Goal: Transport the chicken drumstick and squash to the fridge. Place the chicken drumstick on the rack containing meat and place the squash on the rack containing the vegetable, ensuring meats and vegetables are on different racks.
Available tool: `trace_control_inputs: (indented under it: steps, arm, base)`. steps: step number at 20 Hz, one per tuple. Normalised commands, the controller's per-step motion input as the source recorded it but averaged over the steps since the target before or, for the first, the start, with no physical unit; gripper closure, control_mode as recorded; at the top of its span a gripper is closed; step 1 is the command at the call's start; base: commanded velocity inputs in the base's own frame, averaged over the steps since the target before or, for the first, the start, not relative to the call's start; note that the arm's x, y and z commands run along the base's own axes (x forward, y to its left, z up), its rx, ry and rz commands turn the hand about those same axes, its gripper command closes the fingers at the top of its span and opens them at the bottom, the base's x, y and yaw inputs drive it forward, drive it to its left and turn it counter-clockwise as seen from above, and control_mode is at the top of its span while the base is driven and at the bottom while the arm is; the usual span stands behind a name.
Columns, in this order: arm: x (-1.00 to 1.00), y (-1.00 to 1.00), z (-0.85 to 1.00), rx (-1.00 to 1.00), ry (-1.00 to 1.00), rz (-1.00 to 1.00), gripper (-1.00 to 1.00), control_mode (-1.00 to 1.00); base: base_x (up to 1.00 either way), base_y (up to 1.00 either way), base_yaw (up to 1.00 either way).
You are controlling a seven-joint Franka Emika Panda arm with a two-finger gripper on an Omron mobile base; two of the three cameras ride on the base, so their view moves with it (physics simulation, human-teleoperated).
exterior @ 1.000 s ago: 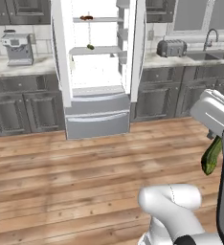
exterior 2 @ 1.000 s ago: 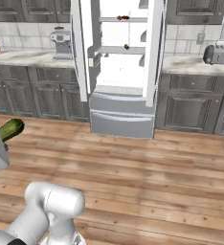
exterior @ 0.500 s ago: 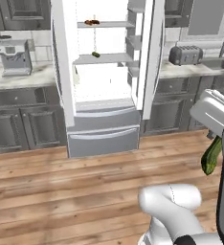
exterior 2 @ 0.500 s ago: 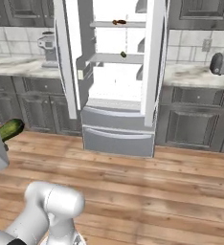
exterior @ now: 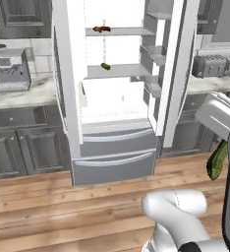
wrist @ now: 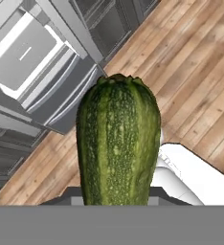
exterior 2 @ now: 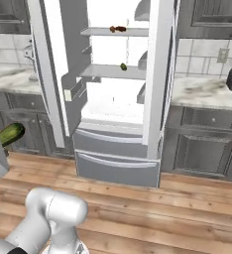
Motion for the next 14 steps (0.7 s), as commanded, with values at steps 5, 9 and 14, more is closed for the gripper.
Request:
trace_control_inputs:
  steps: [5, 9, 14]
  arm:
    - [0.00, 0.00, 0.00, 0.00, 0.00, 0.00, 1.00, 1.00]
    - [0.00, 0.00, 0.00, 0.00, 0.00, 0.00, 1.00, 1.00]
    - [0.00, 0.00, 0.00, 0.00, 0.00, 0.00, 1.00, 1.00]
  base:
    - [1.00, -0.06, 0.03]
    - [1.00, -0.18, 0.07]
    - [1.00, -0.06, 0.05]
